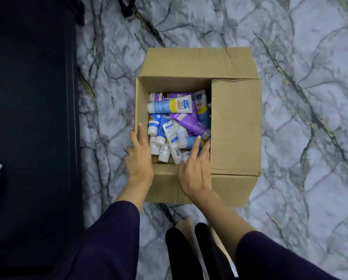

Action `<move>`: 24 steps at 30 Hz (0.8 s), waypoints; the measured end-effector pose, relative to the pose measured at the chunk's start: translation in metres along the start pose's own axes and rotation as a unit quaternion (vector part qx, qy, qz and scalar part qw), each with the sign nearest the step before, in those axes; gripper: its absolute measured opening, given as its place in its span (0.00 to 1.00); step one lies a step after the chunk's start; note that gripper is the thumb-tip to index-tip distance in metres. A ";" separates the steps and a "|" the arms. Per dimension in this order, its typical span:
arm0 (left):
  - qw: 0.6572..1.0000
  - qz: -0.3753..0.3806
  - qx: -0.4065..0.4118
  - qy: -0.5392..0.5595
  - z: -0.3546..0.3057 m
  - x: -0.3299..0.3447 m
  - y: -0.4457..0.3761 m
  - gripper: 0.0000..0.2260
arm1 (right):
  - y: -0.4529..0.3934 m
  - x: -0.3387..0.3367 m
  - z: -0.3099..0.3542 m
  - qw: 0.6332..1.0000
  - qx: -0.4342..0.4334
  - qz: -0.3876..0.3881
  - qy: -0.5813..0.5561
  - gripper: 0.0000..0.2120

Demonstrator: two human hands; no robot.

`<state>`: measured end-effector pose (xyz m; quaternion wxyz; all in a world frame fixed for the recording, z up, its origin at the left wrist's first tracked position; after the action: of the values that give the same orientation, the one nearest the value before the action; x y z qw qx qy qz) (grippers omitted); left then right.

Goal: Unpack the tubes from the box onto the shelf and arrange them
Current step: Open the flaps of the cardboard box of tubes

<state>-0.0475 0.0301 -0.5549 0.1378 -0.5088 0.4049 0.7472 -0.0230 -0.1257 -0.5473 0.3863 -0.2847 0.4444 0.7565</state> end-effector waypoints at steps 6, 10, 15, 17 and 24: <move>0.999 0.035 -0.018 -0.015 0.002 0.002 0.008 0.49 | 0.013 -0.034 -0.005 0.989 0.019 -0.146 0.015 0.39; 0.999 0.034 -0.029 -0.016 0.001 0.002 0.008 0.50 | 0.002 -0.064 -0.047 0.980 0.075 -0.164 0.087 0.36; 0.999 -0.001 -0.043 0.003 -0.002 0.003 0.006 0.50 | -0.014 -0.080 -0.099 0.974 0.148 -0.145 0.093 0.37; 0.998 -0.029 -0.044 0.016 -0.002 0.004 0.005 0.49 | -0.019 -0.082 -0.113 0.975 0.159 -0.146 0.046 0.39; 0.995 -0.075 -0.032 0.060 -0.006 -0.002 -0.010 0.40 | -0.030 -0.081 -0.134 0.968 0.202 -0.139 -0.053 0.38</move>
<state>-0.0362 0.0321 -0.5588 0.1520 -0.5860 0.3489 0.7154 0.0573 -0.2629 -0.5579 0.5599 -0.2190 0.5234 0.6038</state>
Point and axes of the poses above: each hand's wrist, its own y-axis away from the middle knuckle, its own x-axis out of the palm, z = x × y, the point moved 5 cm from there along -y, towards the middle knuckle, and after that the axes turned 8 degrees about -x, right-handed, at the moved point
